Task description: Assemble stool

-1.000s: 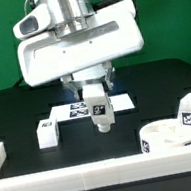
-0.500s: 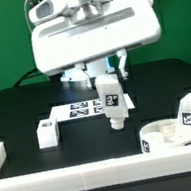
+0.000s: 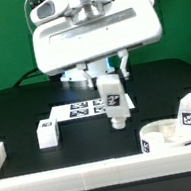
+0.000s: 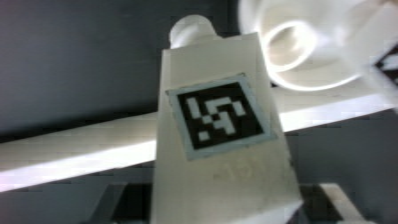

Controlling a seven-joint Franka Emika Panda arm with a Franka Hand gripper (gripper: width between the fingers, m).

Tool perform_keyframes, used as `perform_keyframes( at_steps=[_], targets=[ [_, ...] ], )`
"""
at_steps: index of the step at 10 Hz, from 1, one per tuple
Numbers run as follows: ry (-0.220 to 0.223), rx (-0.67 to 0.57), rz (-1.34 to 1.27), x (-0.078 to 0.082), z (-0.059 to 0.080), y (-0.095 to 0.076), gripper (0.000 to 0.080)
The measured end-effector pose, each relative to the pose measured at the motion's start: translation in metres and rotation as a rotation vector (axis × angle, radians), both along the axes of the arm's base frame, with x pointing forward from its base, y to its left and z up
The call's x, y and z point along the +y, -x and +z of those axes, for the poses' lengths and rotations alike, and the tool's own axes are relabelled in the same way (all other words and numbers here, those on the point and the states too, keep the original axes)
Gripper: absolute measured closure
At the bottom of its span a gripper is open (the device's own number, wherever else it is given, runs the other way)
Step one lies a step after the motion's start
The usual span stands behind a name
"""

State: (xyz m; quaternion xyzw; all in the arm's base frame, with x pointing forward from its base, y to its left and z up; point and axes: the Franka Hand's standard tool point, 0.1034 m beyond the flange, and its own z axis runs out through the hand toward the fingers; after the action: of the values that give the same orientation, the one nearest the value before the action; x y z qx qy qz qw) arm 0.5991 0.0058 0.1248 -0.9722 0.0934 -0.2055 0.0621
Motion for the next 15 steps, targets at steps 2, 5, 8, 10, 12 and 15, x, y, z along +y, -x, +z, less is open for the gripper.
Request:
perform_keyframes(
  at_steps=[2,5,8,10,12,15],
  targets=[
    [-0.021,-0.015,0.014,0.012,0.006,-0.018,0.0473],
    [-0.036,-0.028,-0.007,0.024,0.006,-0.023,0.0473],
    [-0.04,-0.027,-0.006,0.028,0.005,-0.025,0.0473],
    [-0.043,-0.033,-0.006,0.03,0.003,-0.032,0.0473],
    [-0.044,-0.024,-0.006,0.03,-0.005,-0.032,0.0473],
    [-0.035,-0.02,-0.012,0.028,-0.015,-0.029,0.0473]
  ],
)
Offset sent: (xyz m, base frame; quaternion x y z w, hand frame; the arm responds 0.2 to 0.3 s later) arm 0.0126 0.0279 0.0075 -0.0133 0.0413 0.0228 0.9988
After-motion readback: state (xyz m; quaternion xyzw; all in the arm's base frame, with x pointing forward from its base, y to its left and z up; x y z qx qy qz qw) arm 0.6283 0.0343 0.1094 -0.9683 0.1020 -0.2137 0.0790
